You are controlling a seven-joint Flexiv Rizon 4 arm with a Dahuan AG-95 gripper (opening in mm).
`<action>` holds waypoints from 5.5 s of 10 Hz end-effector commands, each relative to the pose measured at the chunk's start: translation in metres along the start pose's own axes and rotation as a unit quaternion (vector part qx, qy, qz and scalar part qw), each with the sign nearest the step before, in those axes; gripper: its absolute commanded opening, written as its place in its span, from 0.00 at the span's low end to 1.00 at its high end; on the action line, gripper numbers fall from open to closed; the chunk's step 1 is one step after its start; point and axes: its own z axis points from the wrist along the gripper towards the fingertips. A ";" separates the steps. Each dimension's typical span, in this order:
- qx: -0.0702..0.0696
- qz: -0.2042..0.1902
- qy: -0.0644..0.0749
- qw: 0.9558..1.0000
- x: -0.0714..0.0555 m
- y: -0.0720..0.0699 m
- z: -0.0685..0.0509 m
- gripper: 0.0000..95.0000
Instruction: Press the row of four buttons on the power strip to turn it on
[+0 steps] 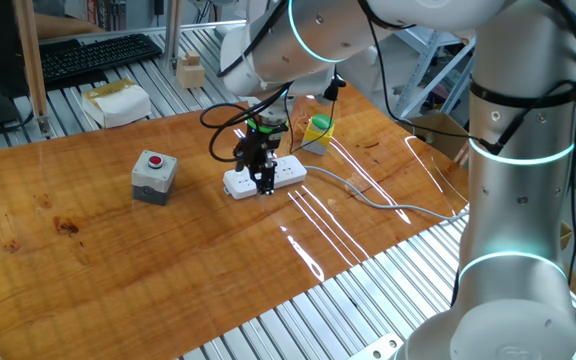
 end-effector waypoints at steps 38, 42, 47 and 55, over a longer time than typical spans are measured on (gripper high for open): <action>-0.001 -0.007 0.018 1.000 -0.004 0.008 0.007 1.00; -0.010 -0.004 0.019 1.000 -0.003 0.008 0.026 1.00; 0.008 -0.015 0.014 1.000 -0.003 0.006 0.009 1.00; 0.024 -0.250 -0.010 0.968 -0.017 0.001 -0.045 0.40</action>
